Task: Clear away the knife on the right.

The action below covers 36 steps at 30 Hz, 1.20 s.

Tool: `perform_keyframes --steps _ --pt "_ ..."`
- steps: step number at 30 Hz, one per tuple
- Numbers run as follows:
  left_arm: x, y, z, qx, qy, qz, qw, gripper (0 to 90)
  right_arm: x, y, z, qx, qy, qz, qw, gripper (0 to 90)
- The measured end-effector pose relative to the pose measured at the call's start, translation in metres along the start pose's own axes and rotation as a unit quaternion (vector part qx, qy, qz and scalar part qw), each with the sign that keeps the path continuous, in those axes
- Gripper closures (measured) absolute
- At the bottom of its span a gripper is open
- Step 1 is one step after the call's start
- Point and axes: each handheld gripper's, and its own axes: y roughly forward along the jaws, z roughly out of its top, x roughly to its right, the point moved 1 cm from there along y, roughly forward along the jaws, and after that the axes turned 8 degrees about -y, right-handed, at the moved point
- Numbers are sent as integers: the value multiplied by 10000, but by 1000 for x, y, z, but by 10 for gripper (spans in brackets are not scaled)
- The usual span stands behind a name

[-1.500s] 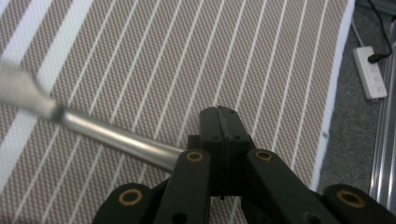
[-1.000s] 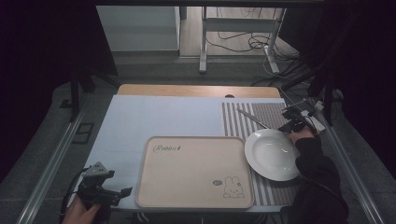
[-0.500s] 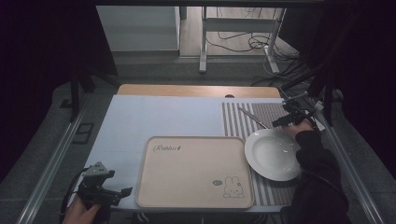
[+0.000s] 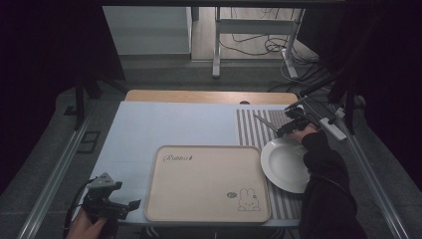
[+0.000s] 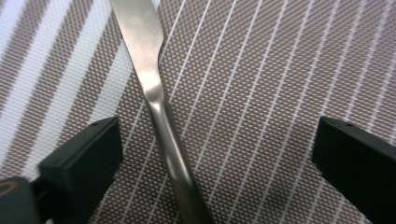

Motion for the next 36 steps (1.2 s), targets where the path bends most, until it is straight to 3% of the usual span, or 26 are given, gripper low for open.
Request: perform_keyframes --steps 4,5,6,11,12,13,16,27,36 --pt "0 0 0 0 2 1 10000 9 5 1 -1 -26 48 19 10000 188" --pt "0 0 0 0 2 2 10000 9 6 -2 -3 -11 -23 70 10000 275" --pt "0 0 0 -1 5 3 10000 9 6 -2 -3 -11 -23 70 10000 275" --pt "0 0 0 -7 9 9 10000 9 11 -9 -8 -80 -204 152 9996 490" --pt "0 0 0 2 8 10 10000 9 12 -10 -10 -55 -249 192 9995 574" --pt "0 0 0 0 8 11 10000 9 12 -10 -10 -55 -249 192 9995 574" --pt "0 0 0 0 13 12 10000 9 12 -13 -12 -124 -444 271 9986 793" --pt "0 0 0 -4 -4 11 10000 9 11 -14 -10 -193 -627 259 9975 805" --pt "0 0 0 1 -8 15 10000 10 23 -28 -12 97 -413 216 9989 806"
